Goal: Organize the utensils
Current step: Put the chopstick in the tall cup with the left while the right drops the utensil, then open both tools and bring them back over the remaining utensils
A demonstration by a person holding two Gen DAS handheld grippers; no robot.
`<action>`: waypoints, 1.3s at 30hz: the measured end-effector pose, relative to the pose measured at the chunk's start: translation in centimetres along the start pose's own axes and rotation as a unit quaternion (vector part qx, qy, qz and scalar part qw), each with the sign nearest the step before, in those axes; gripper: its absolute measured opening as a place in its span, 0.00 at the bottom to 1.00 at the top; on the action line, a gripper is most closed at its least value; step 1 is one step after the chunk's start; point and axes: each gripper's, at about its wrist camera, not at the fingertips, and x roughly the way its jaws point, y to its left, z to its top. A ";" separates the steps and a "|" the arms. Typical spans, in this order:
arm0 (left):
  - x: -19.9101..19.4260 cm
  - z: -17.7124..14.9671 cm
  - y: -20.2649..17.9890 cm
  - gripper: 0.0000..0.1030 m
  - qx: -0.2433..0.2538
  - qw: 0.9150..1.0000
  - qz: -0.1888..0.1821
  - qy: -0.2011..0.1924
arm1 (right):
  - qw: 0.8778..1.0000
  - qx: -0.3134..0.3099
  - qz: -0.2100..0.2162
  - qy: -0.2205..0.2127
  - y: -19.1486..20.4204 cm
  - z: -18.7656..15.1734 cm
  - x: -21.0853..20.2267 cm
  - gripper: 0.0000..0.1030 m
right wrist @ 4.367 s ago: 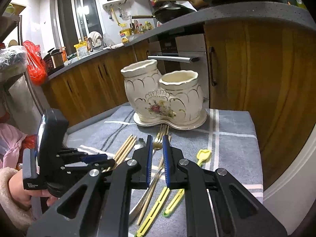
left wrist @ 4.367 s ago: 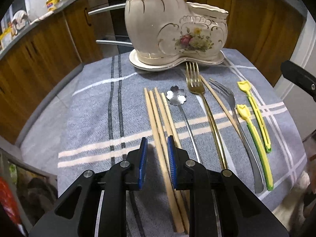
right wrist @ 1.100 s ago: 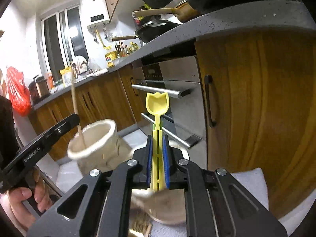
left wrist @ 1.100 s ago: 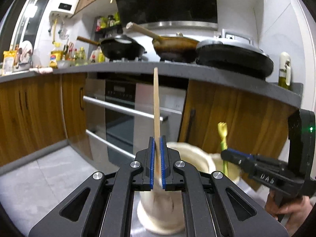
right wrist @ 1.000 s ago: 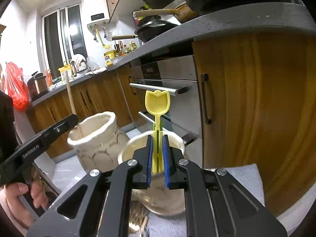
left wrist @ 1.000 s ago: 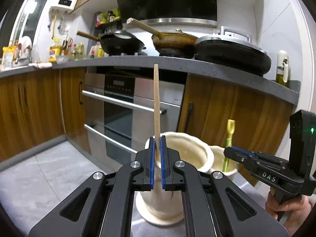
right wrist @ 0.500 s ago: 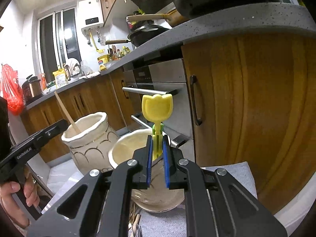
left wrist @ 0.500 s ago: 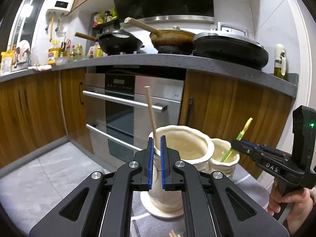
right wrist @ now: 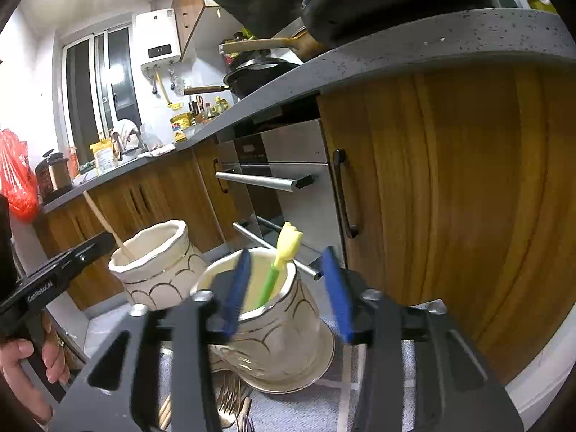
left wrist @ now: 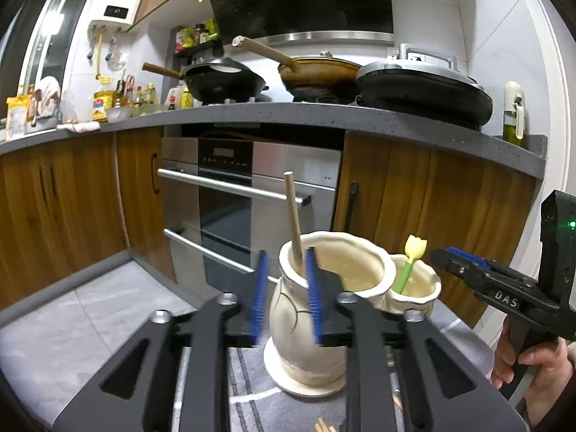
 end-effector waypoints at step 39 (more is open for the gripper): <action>-4.4 -11.0 -1.2 0.95 0.014 0.977 0.068 0.201 | 0.993 -0.017 -0.077 0.089 1.5 -6.9 -8.0 0.95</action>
